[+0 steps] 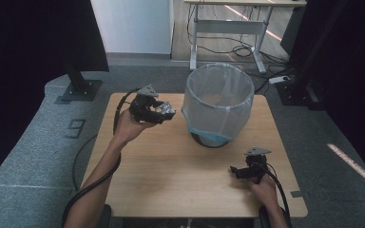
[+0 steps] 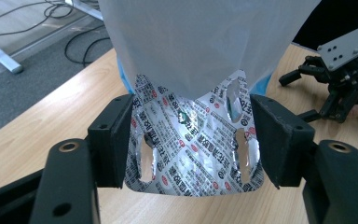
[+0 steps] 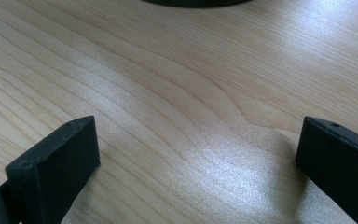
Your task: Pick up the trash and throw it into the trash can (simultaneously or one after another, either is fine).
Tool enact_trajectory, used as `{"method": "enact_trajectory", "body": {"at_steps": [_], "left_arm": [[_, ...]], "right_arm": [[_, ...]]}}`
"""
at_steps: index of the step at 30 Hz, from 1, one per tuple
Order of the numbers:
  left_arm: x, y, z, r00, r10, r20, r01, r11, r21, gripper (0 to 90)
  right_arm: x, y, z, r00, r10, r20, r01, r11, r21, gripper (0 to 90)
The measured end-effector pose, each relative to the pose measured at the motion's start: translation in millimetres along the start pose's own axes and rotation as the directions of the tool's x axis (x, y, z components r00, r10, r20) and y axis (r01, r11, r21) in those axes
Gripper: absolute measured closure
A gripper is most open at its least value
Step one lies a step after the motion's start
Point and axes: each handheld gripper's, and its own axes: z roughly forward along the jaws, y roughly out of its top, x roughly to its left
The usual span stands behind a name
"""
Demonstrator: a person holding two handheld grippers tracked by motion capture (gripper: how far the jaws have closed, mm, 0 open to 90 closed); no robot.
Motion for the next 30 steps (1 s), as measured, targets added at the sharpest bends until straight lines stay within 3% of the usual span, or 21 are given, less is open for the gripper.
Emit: {"method": "enact_trajectory", "body": {"at_steps": [18, 30], "left_arm": [[-1.1, 44.9, -21.6, 0.9998, 0.018, -0.01, -0.019, 0.9993, -0.034, 35.1], [-6.0, 75.4, -23.9, 0.9993, 0.036, 0.009, -0.036, 0.9981, -0.049, 35.0]], "right_arm": [[0.1, 0.0, 0.0, 1.0, 0.002, -0.001, -0.002, 1.0, 0.0, 0.0], [0.1, 0.0, -0.1, 1.0, 0.001, -0.001, -0.001, 1.0, 0.001, 0.0]]}}
